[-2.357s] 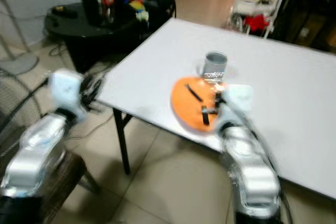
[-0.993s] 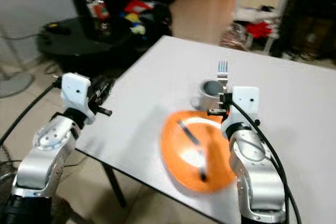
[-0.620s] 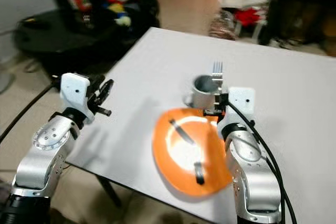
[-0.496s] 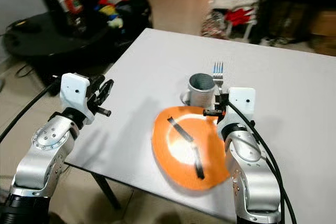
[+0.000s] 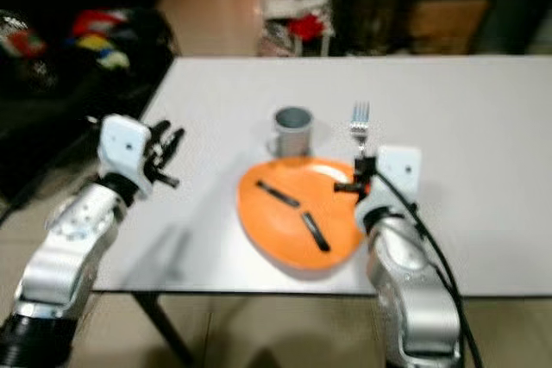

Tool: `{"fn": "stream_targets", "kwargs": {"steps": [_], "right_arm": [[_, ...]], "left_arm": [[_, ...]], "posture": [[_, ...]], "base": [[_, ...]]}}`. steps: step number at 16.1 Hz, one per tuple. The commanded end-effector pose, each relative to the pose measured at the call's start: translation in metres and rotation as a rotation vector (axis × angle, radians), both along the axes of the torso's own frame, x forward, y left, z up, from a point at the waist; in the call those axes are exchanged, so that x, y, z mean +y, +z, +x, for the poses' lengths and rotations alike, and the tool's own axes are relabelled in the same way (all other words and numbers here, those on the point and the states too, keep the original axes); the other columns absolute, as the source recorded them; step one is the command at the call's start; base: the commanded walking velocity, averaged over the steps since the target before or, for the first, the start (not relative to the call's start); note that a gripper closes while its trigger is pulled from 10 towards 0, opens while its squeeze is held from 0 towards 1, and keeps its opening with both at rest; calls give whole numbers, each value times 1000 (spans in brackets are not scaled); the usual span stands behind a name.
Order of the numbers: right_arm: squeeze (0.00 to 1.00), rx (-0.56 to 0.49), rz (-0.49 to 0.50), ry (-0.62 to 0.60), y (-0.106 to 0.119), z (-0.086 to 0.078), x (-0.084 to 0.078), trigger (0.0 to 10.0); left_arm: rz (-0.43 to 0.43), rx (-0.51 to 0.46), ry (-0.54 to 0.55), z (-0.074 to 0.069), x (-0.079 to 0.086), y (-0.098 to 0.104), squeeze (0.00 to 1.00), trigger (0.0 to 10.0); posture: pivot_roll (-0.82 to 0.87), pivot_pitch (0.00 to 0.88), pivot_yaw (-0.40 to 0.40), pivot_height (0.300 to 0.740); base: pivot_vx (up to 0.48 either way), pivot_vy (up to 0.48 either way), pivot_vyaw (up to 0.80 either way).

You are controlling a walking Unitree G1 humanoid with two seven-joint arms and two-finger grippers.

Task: Setting the table

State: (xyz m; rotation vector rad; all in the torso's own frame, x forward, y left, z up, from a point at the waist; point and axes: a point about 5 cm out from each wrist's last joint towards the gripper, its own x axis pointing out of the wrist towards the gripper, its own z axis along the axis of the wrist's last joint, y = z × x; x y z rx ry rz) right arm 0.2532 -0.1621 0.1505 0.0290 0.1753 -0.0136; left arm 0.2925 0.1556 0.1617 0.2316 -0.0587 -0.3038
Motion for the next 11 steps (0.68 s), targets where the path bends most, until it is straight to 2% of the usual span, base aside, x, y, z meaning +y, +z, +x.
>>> {"fn": "stream_targets", "kwargs": {"steps": [1,3,6,8,10,11], "right_arm": [[0,-2,-9,20,3,3,0,10000],[0,33,-31,113,0,7,5,10000],[0,70,-12,161,-5,13,10,10000],[0,139,-13,200,-12,18,16,10000],[0,158,-9,212,-12,23,22,10000],[0,202,10,145,-16,34,31,10000]], "left_arm": [[-21,12,-4,0,0,-1,0,10000],[-12,42,-70,-4,-5,-3,0,10000],[16,114,-175,-12,-7,-11,0,10000],[39,168,-258,-20,-7,-16,0,10000],[53,200,-305,-24,-7,-18,0,10000],[74,246,-380,-31,-7,-19,0,10000]], "posture": [[2,0,59,740],[6,0,59,740],[11,0,56,740],[16,0,55,740],[17,0,60,740],[21,0,64,740]], "base": [[0,0,0],[0,0,0],[0,0,0],[0,0,0],[0,0,0],[0,0,0]]}}
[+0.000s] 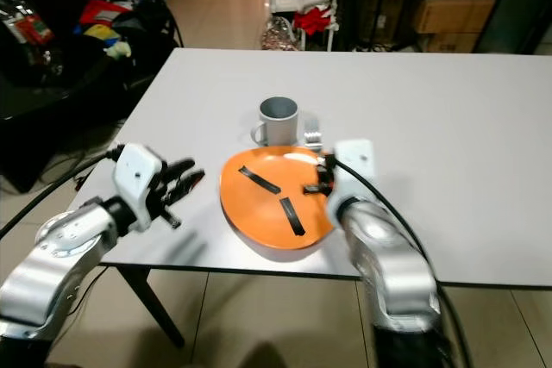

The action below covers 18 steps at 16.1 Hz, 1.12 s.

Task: Setting the table

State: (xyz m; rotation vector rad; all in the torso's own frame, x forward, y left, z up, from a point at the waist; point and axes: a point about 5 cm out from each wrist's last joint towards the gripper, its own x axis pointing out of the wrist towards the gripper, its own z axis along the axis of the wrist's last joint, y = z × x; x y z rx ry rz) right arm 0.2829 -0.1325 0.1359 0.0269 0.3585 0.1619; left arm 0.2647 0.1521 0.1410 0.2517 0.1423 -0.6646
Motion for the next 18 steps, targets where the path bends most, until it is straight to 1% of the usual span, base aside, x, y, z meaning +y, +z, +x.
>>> {"fn": "stream_targets", "kwargs": {"steps": [1,2,4,6,8,12,14,17,18], "right_arm": [[0,28,-11,-40,-2,5,3,10000],[0,48,-26,-52,-6,6,5,10000],[0,122,-43,-65,-19,2,8,10000],[0,159,-67,-45,-26,-1,12,10000],[0,195,-100,-48,-33,-3,13,10000],[0,208,-84,-42,-40,-3,14,10000],[0,182,-86,-40,-40,3,13,10000],[0,176,-97,-35,-41,8,12,10000],[278,175,-88,-35,-42,8,12,10000]], "left_arm": [[7,22,-55,-4,-3,2,0,10000],[11,36,-70,-6,-2,1,0,10000],[12,75,-120,-16,-1,1,0,10000],[13,100,-146,-21,0,1,0,10000],[16,111,-158,-24,0,2,0,10000],[18,115,-160,-27,-1,3,0,10000],[17,116,-166,-27,-1,4,0,10000],[19,119,-170,-28,-1,4,0,10000],[21,121,-175,-28,0,4,0,10000]], "posture": [[26,0,65,740],[30,0,66,740],[51,0,63,740],[62,0,62,740],[70,0,57,740],[76,0,56,740],[78,0,58,740],[82,0,56,740],[83,0,55,740]], "base": [[0,0,0],[0,0,0],[0,0,0],[0,0,0],[0,0,0],[0,0,0],[0,0,0],[0,0,0],[0,0,0]]}}
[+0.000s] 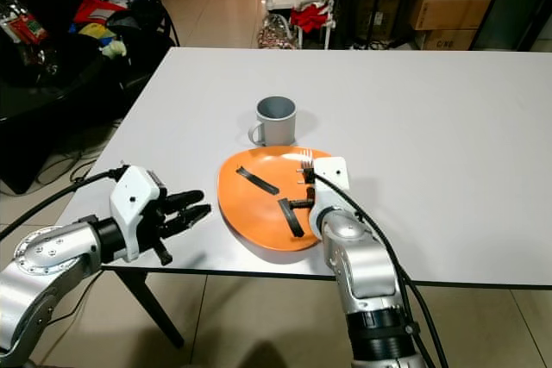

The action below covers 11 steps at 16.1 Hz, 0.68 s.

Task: Setting the table

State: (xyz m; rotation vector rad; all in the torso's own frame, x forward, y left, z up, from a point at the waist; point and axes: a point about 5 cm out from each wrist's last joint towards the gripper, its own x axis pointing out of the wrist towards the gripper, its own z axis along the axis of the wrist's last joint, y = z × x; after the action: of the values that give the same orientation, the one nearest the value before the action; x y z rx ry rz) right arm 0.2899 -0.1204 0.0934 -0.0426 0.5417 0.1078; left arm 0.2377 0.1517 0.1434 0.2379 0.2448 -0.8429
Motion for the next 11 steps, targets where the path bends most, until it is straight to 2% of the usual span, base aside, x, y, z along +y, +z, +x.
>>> {"fn": "stream_targets", "kwargs": {"steps": [1,3,5,7,8,9,11], "right_arm": [[984,-4,10,-1,0,1,1,10000],[1000,-37,19,-1,5,3,1,10000],[1000,-104,-13,16,24,2,-4,10000],[1000,-138,-22,34,40,-6,-10,10000],[1000,-151,-31,41,49,-13,-14,10000],[1000,-167,-34,47,59,-26,-20,10000],[1000,-163,-34,46,61,-33,-24,10000]], "left_arm": [[7,0,-13,-1,0,2,0,10000],[4,4,-19,-2,0,2,0,10000],[-6,26,-53,-4,-2,1,0,10000],[-25,8,-59,-4,-2,4,0,10000],[-47,-12,-55,-4,-2,9,0,10000],[-55,-25,-6,-1,0,11,0,10000],[-61,-45,24,0,0,13,0,10000]], "posture": [[83,0,54,740],[81,0,55,740],[67,0,58,740],[63,0,58,740],[52,0,61,740],[47,0,63,740],[47,0,62,740]], "base": [[0,0,0],[0,0,0],[0,0,0],[0,0,0],[0,0,0],[0,0,0],[0,0,0]]}}
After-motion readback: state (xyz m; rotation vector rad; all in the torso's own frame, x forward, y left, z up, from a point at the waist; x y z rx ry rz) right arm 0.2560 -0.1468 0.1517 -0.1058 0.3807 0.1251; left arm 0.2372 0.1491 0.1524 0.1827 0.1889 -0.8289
